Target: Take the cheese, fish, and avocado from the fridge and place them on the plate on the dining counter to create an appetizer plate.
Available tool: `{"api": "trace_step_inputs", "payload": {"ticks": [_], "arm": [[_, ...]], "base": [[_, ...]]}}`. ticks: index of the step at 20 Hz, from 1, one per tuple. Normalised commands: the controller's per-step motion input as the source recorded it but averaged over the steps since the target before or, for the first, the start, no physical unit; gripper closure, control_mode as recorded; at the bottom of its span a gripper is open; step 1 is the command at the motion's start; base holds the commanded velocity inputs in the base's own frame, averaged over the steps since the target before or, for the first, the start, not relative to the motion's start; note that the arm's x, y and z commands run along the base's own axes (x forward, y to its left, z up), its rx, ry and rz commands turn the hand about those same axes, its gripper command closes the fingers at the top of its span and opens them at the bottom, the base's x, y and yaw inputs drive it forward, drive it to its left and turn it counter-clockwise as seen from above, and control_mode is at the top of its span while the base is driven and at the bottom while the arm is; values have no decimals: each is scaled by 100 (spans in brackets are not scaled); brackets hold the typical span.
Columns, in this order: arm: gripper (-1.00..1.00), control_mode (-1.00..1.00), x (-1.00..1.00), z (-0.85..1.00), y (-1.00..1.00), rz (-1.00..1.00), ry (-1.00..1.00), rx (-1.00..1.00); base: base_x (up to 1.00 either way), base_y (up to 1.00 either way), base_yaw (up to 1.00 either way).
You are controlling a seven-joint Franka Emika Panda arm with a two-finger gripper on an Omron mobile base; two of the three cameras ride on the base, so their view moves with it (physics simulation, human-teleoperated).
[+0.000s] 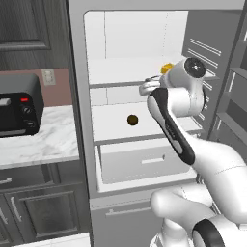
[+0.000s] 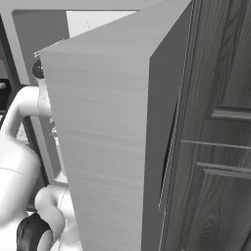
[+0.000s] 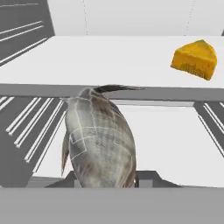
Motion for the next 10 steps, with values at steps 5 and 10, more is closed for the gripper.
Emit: {"api": "trace_step_inputs", "payload": {"ticks": [5, 10], "arm": [[100, 100, -20, 4, 0, 0, 0, 0], [100, 100, 0, 0, 0, 0, 0, 0]], "base": [[-80, -5, 0], [-100, -6, 3]]}}
